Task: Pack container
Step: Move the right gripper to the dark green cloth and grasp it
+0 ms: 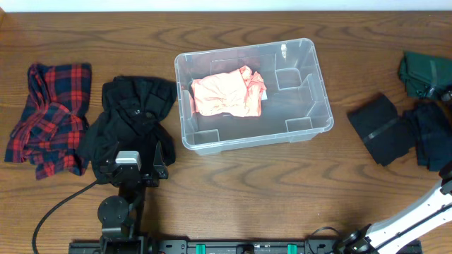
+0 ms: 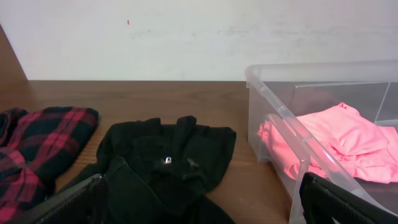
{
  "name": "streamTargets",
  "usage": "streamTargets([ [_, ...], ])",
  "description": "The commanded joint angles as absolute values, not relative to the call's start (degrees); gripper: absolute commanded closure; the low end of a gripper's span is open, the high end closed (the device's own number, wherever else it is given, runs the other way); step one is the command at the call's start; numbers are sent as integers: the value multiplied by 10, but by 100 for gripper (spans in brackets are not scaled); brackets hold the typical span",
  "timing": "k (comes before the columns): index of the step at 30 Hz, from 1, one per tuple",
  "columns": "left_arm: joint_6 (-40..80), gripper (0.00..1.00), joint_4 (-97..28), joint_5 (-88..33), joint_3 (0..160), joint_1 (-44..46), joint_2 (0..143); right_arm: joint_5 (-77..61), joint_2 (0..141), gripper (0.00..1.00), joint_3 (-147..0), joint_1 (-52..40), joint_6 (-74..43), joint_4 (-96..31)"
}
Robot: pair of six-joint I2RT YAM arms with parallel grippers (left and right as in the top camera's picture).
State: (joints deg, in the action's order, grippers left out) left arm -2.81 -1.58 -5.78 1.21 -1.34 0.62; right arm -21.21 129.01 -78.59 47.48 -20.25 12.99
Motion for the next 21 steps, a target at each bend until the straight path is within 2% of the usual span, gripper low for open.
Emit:
streamTargets([
  [1, -27, 2, -36, -67, 2, -15, 4, -214, 1315, 13, -790, 463, -238, 163],
  [3, -27, 2, -35, -67, 2, -15, 4, -212, 1324, 23, -790, 456, -242, 185],
  [8, -27, 2, -35, -67, 2, -15, 4, -212, 1341, 39, -790, 435, -244, 207],
  [9, -27, 2, -36, -67, 2, -15, 4, -208, 1342, 48, -790, 433, -244, 208],
  [11, -27, 2, -36, -67, 2, -15, 4, -201, 1342, 85, -790, 428, -244, 205],
  [12, -27, 2, -35, -67, 2, -15, 4, -201, 1342, 93, -791, 427, -244, 206],
  [15, -27, 2, -36, -67, 2, -15, 4, -215, 1340, 99, -791, 427, -248, 204],
  [21, -27, 2, -35, -67, 2, -15, 4, -241, 1306, 99, -792, 427, -248, 162],
])
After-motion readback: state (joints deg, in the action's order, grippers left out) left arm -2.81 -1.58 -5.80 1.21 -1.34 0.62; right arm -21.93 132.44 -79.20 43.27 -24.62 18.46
